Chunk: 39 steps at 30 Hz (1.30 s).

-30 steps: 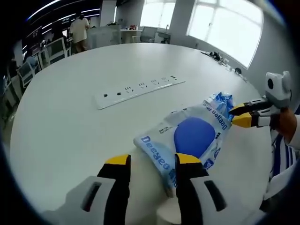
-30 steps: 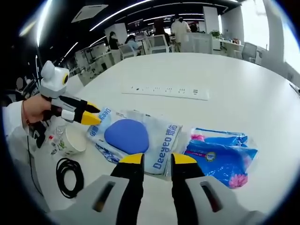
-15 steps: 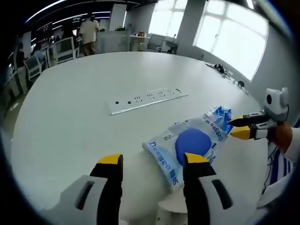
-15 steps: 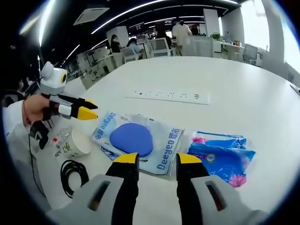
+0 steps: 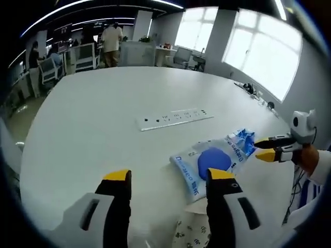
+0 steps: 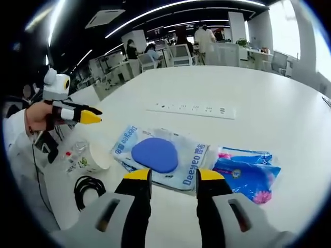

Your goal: Arrange the tabletop items into an orderly group along one side of the table until the central work area is clear of visible clutter.

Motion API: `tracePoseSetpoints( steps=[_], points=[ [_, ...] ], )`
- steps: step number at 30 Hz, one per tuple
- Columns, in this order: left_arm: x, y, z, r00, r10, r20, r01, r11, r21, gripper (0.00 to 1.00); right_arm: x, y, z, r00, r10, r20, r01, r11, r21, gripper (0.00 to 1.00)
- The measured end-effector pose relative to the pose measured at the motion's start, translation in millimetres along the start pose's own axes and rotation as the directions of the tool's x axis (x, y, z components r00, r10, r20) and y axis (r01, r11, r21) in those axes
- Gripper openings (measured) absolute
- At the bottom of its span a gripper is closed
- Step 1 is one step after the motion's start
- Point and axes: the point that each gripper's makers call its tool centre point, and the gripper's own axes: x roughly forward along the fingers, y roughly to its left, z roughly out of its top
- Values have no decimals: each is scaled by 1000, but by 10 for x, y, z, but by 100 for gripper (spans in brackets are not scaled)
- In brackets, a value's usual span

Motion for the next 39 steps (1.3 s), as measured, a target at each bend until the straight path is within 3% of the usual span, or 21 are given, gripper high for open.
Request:
tracePoseSetpoints(
  steps=[10, 24, 39],
  points=[
    [-399, 53, 2, 997, 40, 60, -37, 998, -45, 60, -90, 177, 14, 1000, 30, -3, -30, 999, -33, 33],
    [-907, 93, -237, 991, 103, 80, -96, 992, -86, 60, -159, 411, 20, 997, 76, -12, -76, 994, -77, 35],
    [-1283, -50, -551, 987, 135, 91, -123, 985, -122, 61, -254, 665, -28, 988, 154, -24, -155, 980, -121, 48]
  ],
)
